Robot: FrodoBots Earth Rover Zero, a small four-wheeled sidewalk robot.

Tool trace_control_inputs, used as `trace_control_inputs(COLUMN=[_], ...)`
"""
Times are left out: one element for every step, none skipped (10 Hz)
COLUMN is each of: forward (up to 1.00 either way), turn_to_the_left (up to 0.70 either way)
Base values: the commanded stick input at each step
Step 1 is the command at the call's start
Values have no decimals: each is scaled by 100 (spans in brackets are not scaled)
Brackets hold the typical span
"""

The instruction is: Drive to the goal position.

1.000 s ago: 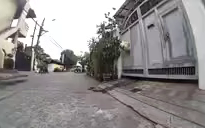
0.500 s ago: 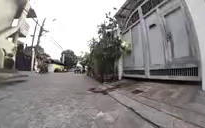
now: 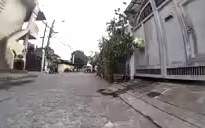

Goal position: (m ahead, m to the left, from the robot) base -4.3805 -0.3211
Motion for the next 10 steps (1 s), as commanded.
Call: trace_control_inputs(forward=[14,15,15,15,14,14,14,15,15,14], turn_to_the_left=[0,0,0,0,0,0,0,0,0,0])
